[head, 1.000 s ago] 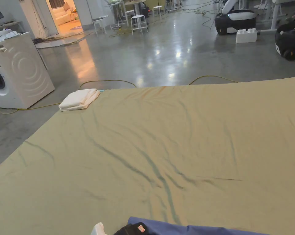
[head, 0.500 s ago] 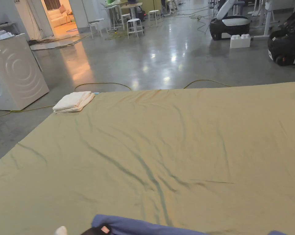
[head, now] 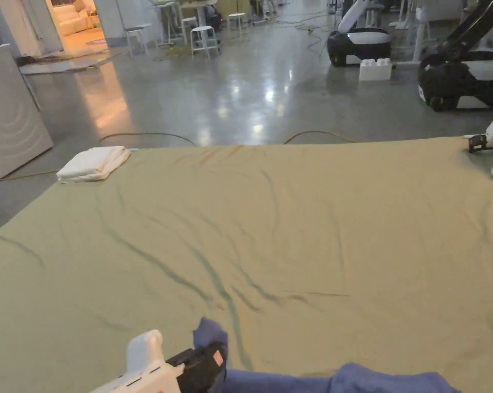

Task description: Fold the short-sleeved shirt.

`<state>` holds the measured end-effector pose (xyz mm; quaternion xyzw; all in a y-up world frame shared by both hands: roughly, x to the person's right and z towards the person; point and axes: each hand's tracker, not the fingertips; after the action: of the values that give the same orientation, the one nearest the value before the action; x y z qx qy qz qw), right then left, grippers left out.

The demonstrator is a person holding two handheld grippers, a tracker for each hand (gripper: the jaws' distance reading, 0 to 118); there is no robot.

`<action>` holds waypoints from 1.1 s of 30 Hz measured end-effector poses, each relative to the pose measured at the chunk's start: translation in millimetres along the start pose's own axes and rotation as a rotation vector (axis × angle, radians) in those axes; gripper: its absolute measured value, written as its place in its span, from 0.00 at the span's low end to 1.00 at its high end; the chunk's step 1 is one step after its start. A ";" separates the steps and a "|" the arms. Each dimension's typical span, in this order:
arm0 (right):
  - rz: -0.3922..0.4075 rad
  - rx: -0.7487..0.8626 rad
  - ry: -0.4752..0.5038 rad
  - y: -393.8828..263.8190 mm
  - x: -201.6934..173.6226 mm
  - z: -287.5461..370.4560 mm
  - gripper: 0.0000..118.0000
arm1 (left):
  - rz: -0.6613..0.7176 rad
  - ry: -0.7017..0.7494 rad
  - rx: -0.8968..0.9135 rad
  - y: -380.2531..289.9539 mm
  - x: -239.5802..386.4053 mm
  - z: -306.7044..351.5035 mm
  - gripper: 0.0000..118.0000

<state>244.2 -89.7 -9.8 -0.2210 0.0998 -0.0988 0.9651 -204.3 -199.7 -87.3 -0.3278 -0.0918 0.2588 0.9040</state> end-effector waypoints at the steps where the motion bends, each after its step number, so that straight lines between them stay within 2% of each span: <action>1: 0.010 0.001 -0.007 -0.6 1.1 4.6 0.00 | -0.012 0.010 -0.057 -7.8 8.9 -18.9 0.12; 5: 0.010 0.022 -0.055 -2.0 -2.5 22.6 0.00 | -0.030 0.010 -0.177 -32.0 31.2 -66.7 0.13; 6: 0.002 0.024 -0.065 -3.6 0.7 24.3 0.00 | -0.042 0.037 -0.197 -35.1 34.5 -74.1 0.17; 7: -0.008 0.021 -0.073 -4.9 3.7 25.0 0.00 | -0.050 0.044 -0.202 -35.9 35.5 -75.3 0.27; 8: -0.017 0.015 -0.076 -4.6 4.0 26.5 0.00 | -0.044 0.021 -0.200 -35.6 35.5 -76.3 0.45; 9: -0.025 0.006 -0.080 -5.5 6.6 25.5 0.00 | -0.023 -0.052 -0.204 -33.5 35.3 -72.3 0.68; 10: -0.030 -0.001 -0.085 -6.3 8.6 24.3 0.00 | -0.009 -0.096 -0.187 -30.8 35.7 -66.4 0.77; 12: -0.034 -0.011 -0.085 -6.6 9.7 21.8 0.00 | -0.001 -0.128 -0.117 -20.3 32.6 -48.0 0.78; 15: -0.047 -0.025 -0.070 -7.3 9.7 16.0 0.00 | 0.044 -0.071 -0.038 -8.4 18.2 -28.8 0.75; 16: -0.052 -0.028 -0.061 -6.7 8.1 15.2 0.00 | 0.094 -0.060 -0.032 -9.6 11.2 -27.9 0.68; 17: -0.056 -0.032 -0.049 -6.8 7.0 14.1 0.00 | 0.146 -0.101 -0.071 -12.2 2.2 -33.3 0.50; 18: -0.061 -0.037 -0.038 -6.9 6.2 13.0 0.00 | 0.164 -0.124 -0.128 -16.4 -2.1 -42.7 0.14; 19: -0.062 -0.041 -0.033 -6.9 5.2 12.5 0.00 | 0.162 -0.104 -0.153 -21.1 -3.2 -50.2 0.02; 21: -0.054 -0.047 -0.033 -7.3 1.4 15.0 0.00 | 0.117 -0.033 -0.190 -37.8 -1.9 -69.2 0.02; 24: -0.036 -0.053 -0.044 -7.7 -2.9 20.5 0.00 | 0.162 -0.151 -0.355 -62.4 8.5 -104.5 0.02; 26: -0.034 -0.056 -0.049 -7.8 -4.0 22.0 0.00 | 0.046 -0.107 -0.426 -77.0 21.6 -119.5 0.02; 27: -0.035 -0.057 -0.052 -7.9 -3.9 22.1 0.00 | 0.011 -0.078 -0.412 -80.4 26.5 -122.6 0.01; 30: -0.042 -0.059 -0.059 -8.2 -3.6 22.0 0.00 | 0.125 -0.104 -0.397 -69.1 17.6 -116.0 0.01; 32: -0.056 -0.068 -0.053 -8.4 -2.5 19.1 0.00 | 0.117 -0.122 -0.386 -60.4 13.7 -103.6 0.02; 33: -0.058 -0.073 -0.051 -8.0 -2.5 17.7 0.00 | 0.097 -0.118 -0.355 -55.1 12.1 -91.5 0.12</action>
<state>244.9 -89.0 9.8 -0.2613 0.0725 -0.1173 0.9554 -140.9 -279.0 -122.3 -0.4704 -0.1730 0.3005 0.8115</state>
